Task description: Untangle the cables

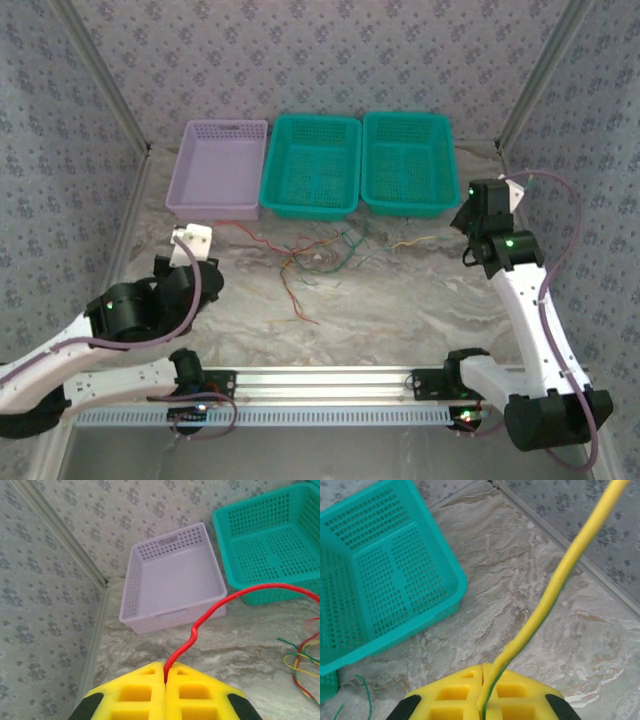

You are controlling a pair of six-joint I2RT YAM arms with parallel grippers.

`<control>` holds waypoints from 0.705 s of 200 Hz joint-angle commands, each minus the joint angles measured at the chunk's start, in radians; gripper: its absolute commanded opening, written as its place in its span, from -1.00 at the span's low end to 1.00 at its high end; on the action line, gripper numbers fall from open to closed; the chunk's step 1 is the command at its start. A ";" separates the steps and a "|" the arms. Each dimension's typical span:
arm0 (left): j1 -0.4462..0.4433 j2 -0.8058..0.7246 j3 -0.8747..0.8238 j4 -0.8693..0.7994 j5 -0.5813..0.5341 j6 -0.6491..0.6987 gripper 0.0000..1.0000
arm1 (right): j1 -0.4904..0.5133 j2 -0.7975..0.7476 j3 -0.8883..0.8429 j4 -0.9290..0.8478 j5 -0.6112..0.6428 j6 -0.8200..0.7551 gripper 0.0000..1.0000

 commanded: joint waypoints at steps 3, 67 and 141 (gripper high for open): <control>0.064 0.024 -0.046 0.153 0.165 0.029 -1.00 | 0.032 -0.033 0.017 0.014 0.014 -0.052 -1.00; 0.120 0.129 -0.136 0.341 0.314 0.023 -1.00 | 0.070 -0.042 0.069 -0.027 0.063 -0.077 -1.00; 0.110 0.167 -0.229 0.400 0.383 -0.037 -1.00 | 0.085 0.079 0.349 -0.085 0.226 -0.097 -1.00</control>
